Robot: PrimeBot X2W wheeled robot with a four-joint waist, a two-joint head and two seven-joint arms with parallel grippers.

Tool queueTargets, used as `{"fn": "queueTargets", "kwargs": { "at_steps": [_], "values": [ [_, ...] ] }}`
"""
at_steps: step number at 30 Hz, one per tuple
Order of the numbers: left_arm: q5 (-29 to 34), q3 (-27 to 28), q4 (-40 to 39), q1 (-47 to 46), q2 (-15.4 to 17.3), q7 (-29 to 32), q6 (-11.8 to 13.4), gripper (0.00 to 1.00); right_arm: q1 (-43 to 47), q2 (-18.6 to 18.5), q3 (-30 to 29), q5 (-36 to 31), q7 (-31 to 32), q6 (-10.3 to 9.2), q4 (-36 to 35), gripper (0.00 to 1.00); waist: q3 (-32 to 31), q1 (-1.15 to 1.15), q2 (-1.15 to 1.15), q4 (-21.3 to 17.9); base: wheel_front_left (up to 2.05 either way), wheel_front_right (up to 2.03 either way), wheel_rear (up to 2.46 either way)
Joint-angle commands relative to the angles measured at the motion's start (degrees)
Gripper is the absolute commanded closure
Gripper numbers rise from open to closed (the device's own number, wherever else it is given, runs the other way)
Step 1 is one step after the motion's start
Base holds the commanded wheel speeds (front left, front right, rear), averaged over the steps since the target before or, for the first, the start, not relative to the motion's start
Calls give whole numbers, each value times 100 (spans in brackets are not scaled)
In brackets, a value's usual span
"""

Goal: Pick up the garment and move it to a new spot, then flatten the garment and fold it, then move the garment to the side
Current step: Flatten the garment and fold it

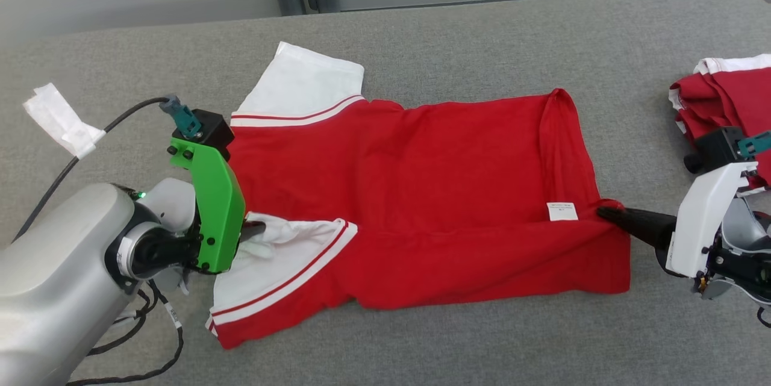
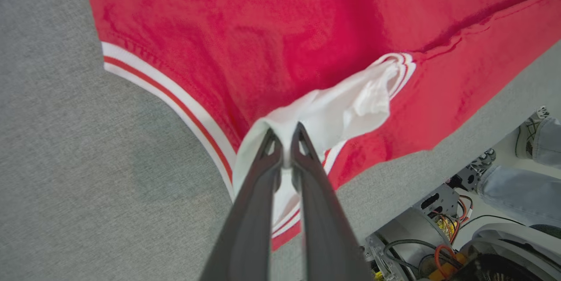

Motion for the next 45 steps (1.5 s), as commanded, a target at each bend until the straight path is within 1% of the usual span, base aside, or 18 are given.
{"fn": "queueTargets", "kwargs": {
  "at_steps": [1,4,8,11,14,17,19,21,24,26,28,31,33,36,38,40,42,45],
  "values": [
    [-24,22,138,-52,-67,-65,-55,0,-46,88,-2,-64,-89,3,78,0,-24,0,0,-11,0,0,0],
    [-24,31,335,40,-123,-196,-156,0,-34,183,-80,-135,-401,3,198,0,-149,0,0,12,0,0,0],
    [66,109,348,193,-78,-602,-306,0,140,272,-240,-283,-1095,3,322,0,-451,0,0,57,0,0,0],
    [274,199,204,376,19,-1136,-327,0,310,276,-377,-511,-1805,3,383,0,-720,0,0,95,0,0,0],
    [601,355,-95,617,155,-1972,-193,0,536,355,-567,-836,-2508,3,507,0,-941,0,0,122,0,0,0],
    [923,727,-371,1004,214,-3204,203,0,788,493,-1112,-1224,-2697,3,709,0,-1058,0,0,122,0,0,0],
    [1194,834,-572,1316,284,-3880,476,0,1030,709,-2046,-1759,-2711,3,884,0,-1114,0,0,147,0,0,0],
    [1428,957,-765,1603,335,-4470,736,0,1570,1068,-3125,-2502,-2697,3,938,0,-1143,0,0,188,0,0,0],
    [1721,1112,-985,2015,378,-5291,1147,0,2458,1710,-4688,-3712,-2700,3,563,0,-1174,0,0,263,0,0,0],
    [1834,1225,-1107,2294,368,-5782,1396,0,3083,2190,-5526,-4421,-2702,3,144,0,-1178,0,0,303,0,0,0],
    [1968,1347,-1226,2522,343,-6146,1618,0,3652,2648,-6084,-4965,-2701,3,-279,0,-1181,0,0,336,0,0,0],
    [2124,1580,-1404,2891,266,-6382,1862,0,4298,3154,-6589,-5565,-2702,3,-805,0,-1194,0,0,357,0,0,0],
    [2245,1826,-1540,3207,187,-6440,2010,0,4642,3346,-6739,-5844,-2702,3,-998,0,-1199,0,0,333,0,0,0],
    [2746,2491,-1895,3772,-190,-6448,2160,0,5002,3551,-6848,-6066,-2702,3,-1138,0,-1172,0,0,291,0,0,0],
    [3064,2966,-2050,4227,-507,-6450,2168,0,5107,3645,-6859,-6100,-2702,3,-1117,0,-1134,0,0,246,0,0,0],
    [3415,3343,-2145,4624,-839,-6452,2055,0,5209,3674,-6819,-6149,-2702,3,-953,0,-1102,0,0,217,0,0,0],
    [3658,3580,-2126,4942,-1124,-6452,1848,0,5187,3693,-6743,-6115,-2703,3,-817,0,-1039,0,0,213,0,0,0],
    [3938,3815,-1949,5183,-1407,-6454,1495,0,5098,3650,-6591,-6062,-2703,3,-508,0,-965,0,0,236,0,0,0]
  ]
}}
